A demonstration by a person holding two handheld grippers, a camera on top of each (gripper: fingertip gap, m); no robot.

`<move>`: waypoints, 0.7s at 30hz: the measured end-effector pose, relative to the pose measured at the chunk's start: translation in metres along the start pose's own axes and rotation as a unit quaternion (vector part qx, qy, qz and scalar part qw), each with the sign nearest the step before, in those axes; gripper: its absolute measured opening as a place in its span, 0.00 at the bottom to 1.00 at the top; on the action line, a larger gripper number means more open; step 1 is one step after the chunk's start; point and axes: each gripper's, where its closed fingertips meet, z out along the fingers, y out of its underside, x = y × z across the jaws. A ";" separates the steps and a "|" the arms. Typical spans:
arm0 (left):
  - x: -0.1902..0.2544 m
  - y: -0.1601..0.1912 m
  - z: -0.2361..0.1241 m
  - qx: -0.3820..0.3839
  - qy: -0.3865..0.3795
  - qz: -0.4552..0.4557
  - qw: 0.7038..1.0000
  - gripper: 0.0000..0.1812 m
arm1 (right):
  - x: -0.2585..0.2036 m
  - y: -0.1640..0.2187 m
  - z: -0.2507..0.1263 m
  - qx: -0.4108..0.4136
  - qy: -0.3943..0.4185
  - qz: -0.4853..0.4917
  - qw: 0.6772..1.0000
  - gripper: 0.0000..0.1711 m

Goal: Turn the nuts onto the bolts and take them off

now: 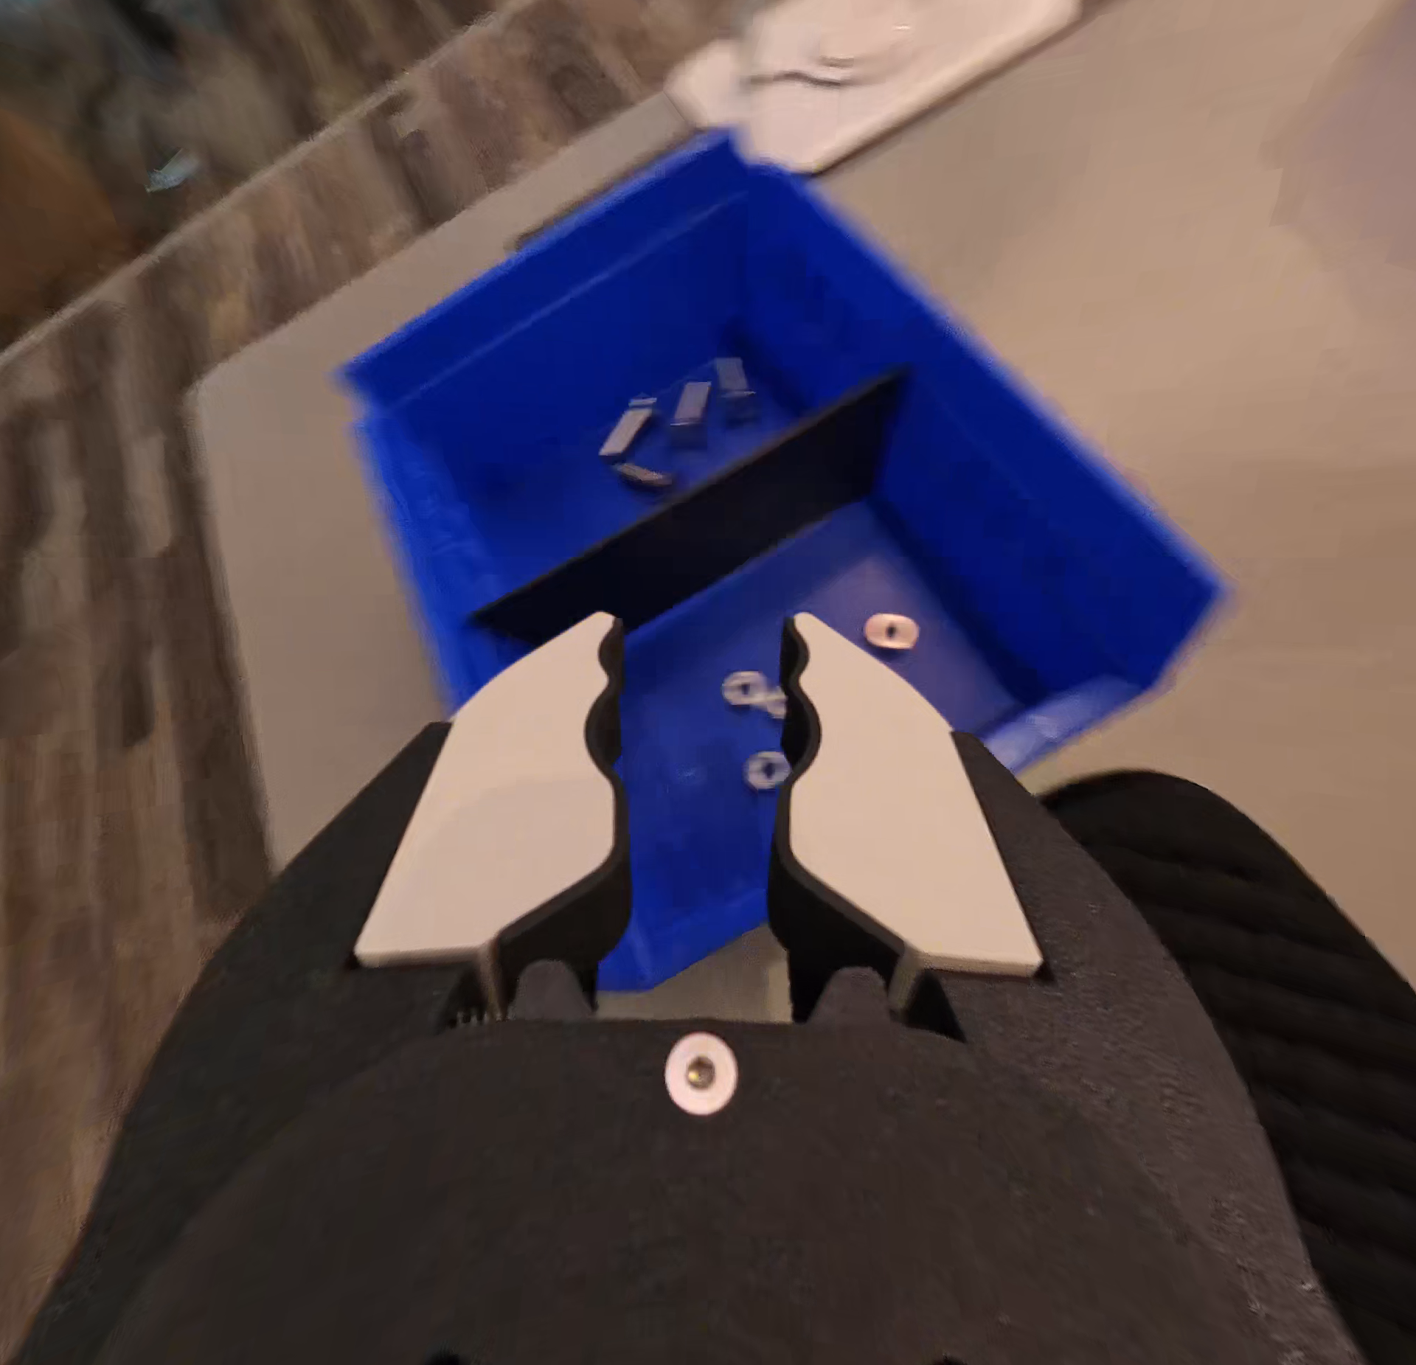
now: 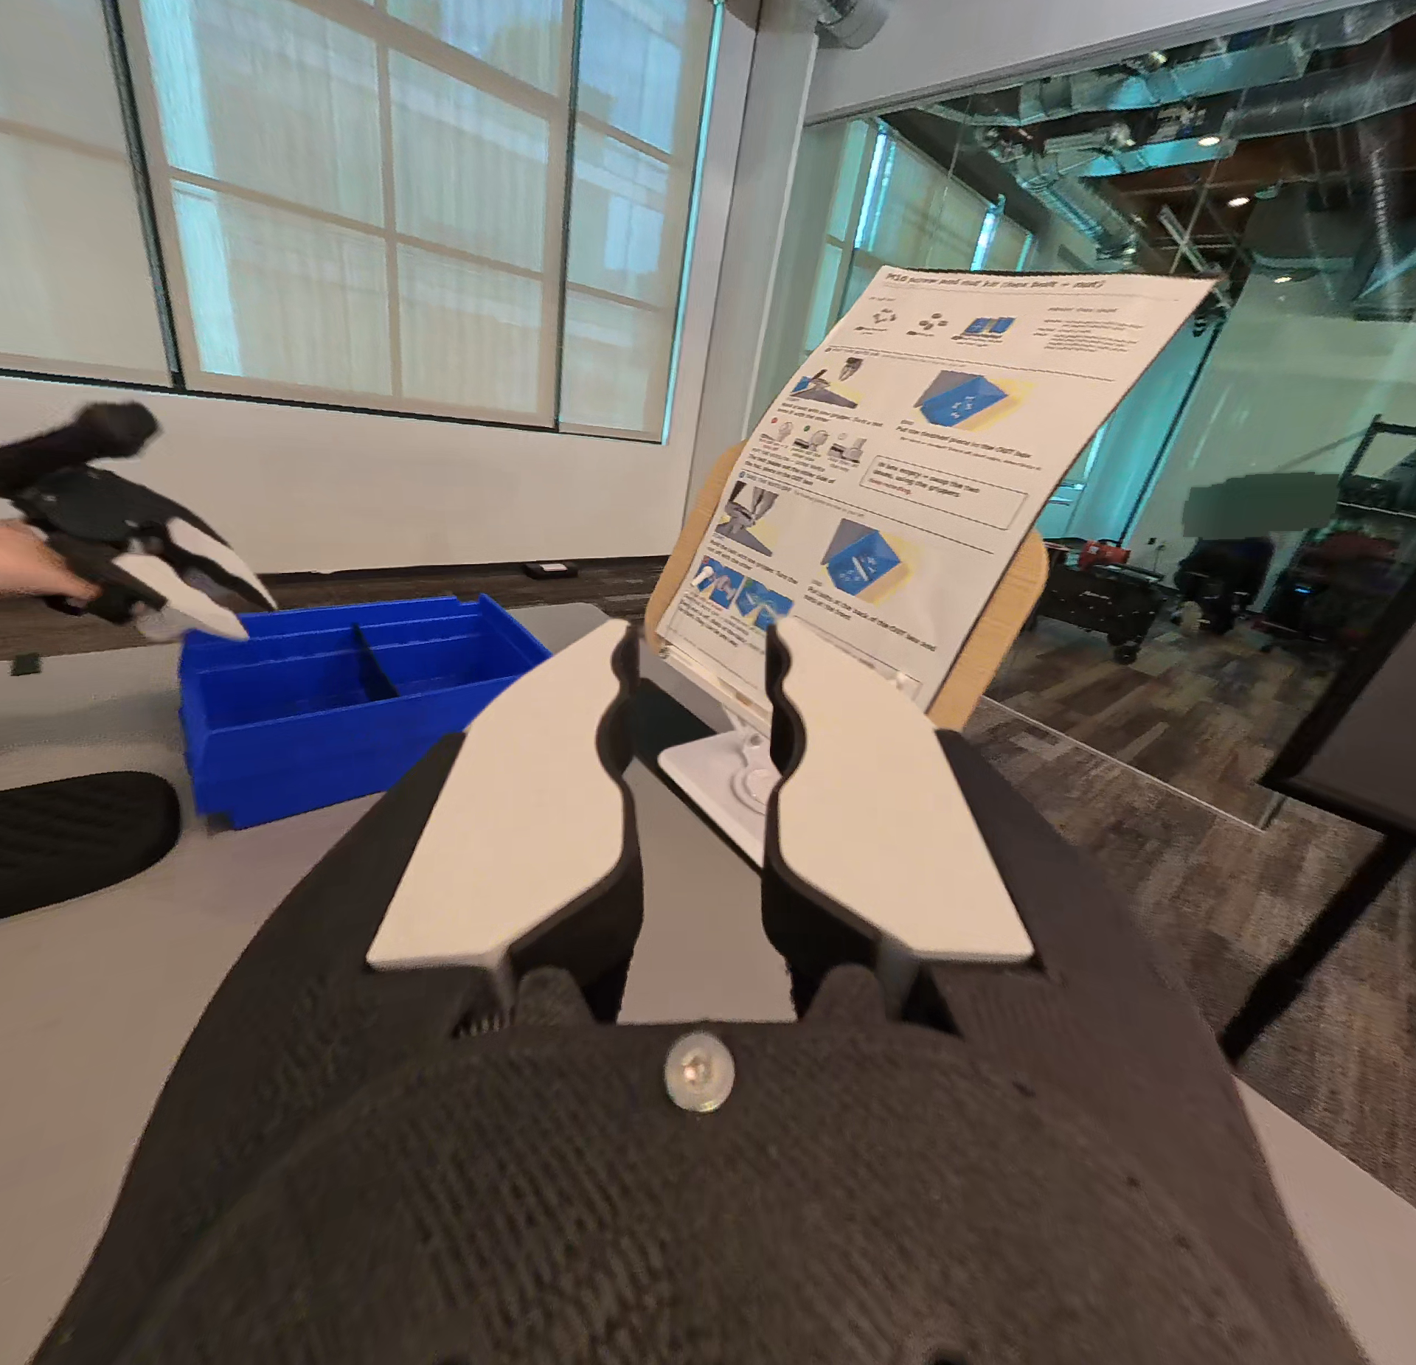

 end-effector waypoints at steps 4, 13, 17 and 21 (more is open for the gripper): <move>0.071 0.017 0.038 -0.126 0.128 0.077 0.981 0.18 | -0.006 0.008 0.007 -0.016 -0.019 0.014 1.000 0.19; 0.082 0.048 0.090 -0.229 0.226 0.159 0.933 0.17 | -0.006 0.019 0.013 -0.055 -0.012 0.003 0.998 0.25; 0.087 0.059 0.096 -0.267 0.256 0.146 0.917 0.17 | -0.006 0.020 0.014 -0.058 -0.018 0.018 0.998 0.26; 0.084 0.071 0.104 -0.286 0.234 0.168 0.914 0.17 | -0.008 0.020 0.014 -0.060 -0.021 0.016 0.998 0.26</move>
